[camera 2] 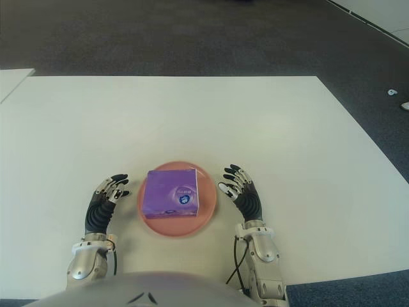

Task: Put the tissue paper into the plate.

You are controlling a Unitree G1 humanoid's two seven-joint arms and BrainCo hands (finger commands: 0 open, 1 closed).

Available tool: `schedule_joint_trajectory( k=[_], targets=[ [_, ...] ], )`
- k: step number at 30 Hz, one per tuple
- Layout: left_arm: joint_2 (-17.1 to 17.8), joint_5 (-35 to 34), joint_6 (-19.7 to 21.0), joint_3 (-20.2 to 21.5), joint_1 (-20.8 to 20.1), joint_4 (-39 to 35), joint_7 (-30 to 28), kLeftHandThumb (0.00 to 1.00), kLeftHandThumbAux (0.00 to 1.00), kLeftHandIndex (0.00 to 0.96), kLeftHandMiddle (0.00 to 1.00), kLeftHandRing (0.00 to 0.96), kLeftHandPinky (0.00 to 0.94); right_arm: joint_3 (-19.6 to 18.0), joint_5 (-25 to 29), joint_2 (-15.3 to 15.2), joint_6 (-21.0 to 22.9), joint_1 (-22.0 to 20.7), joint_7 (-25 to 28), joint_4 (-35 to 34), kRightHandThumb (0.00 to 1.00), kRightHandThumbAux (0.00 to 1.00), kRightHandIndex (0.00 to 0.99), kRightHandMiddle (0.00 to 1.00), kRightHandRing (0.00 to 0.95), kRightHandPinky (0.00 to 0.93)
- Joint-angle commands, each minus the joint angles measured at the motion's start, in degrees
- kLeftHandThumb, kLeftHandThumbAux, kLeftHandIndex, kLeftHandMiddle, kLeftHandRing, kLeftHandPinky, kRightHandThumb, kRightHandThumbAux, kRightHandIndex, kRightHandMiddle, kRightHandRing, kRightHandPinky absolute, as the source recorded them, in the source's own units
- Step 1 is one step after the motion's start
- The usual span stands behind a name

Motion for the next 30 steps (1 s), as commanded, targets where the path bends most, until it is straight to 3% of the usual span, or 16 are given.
schedule_joint_trajectory(
  k=[1,13,30],
  targets=[
    [0.4,-0.1,1.9,-0.2,1.3,1.9,-0.6,0.112,0.537,0.291,0.261,0.257,0.281,0.4,-0.3,0.4,3.8,2.4,-0.2,4.9,0.356,0.651,0.184,0.267,0.266,0.274],
    [0.4,0.2,2.2,-0.3,1.4,1.0,-0.7,0.122,0.531,0.278,0.262,0.259,0.288,-0.5,1.6,0.1,6.0,1.5,0.3,4.4,0.328,0.615,0.17,0.25,0.245,0.248],
    [0.3,0.3,1.9,-0.3,1.5,0.2,-0.6,0.129,0.524,0.303,0.266,0.263,0.289,-0.3,0.7,0.1,5.8,1.9,-0.4,3.6,0.323,0.631,0.172,0.249,0.247,0.256]
  ],
)
